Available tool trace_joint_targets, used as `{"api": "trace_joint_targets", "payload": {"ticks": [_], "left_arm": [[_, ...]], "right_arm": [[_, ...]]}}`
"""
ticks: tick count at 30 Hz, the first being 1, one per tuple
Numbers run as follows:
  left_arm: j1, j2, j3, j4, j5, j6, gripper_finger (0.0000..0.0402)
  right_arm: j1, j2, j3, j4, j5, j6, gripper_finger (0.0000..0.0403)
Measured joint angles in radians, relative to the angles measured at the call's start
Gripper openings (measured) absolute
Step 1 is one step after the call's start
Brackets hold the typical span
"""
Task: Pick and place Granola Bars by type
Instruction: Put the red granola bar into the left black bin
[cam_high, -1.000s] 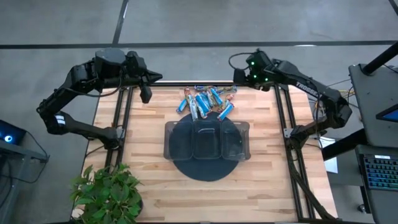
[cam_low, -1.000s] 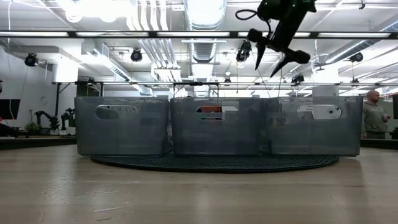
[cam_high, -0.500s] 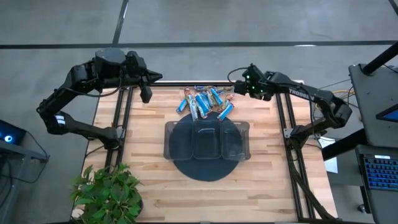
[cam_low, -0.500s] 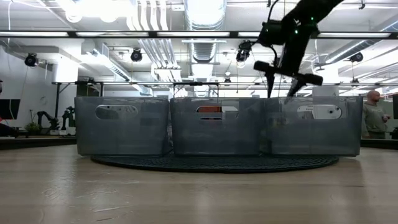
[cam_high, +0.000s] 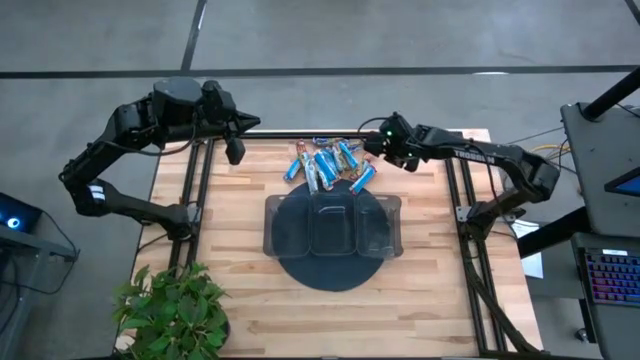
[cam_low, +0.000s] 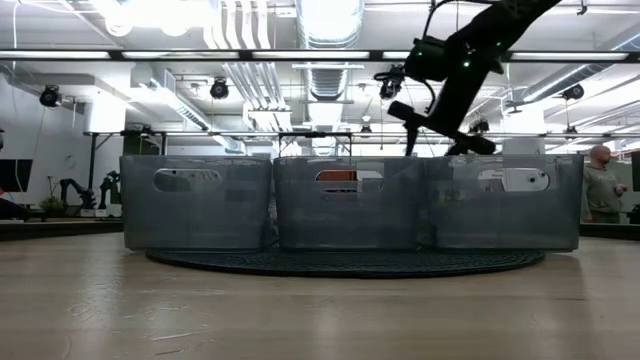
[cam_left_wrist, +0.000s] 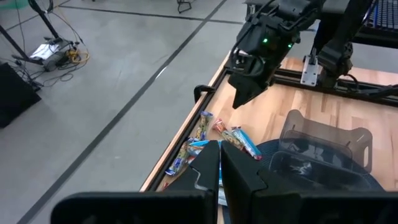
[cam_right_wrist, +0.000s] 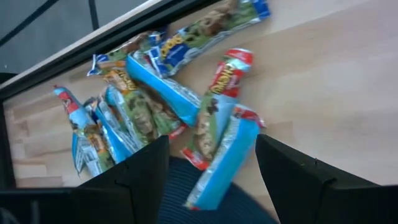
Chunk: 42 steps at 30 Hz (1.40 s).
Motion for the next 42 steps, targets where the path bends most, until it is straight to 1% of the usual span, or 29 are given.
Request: {"api": "trace_joint_targets", "payload": {"ticks": [4,7,13,18,26,42], "left_arm": [[0.000,0.000,0.000,0.000,0.000,0.007,0.0000],[-0.001,-0.001,0.000,0.000,0.000,0.007,0.0000],[-0.001,-0.001,0.000,-0.002,0.000,0.002,0.0000],[-0.001,-0.001,0.000,-0.002,0.000,-0.013,0.0000],[-0.001,-0.002,0.000,-0.003,0.000,-0.013,0.0000],[-0.001,-0.002,0.000,-0.004,0.000,-0.015,0.0000]], "right_arm": [[0.004,0.086,0.074,-0.005,-0.002,-0.009,0.0230],[0.007,0.160,0.144,-0.052,-0.011,-0.010,0.0230],[0.008,0.301,0.283,-0.213,-0.020,-0.018,0.0230],[0.008,0.375,0.354,-0.330,-0.028,-0.003,0.0230],[0.010,0.395,0.343,-0.338,-0.029,0.051,0.0230],[0.014,0.397,0.287,-0.325,-0.035,0.097,0.0230]]}}
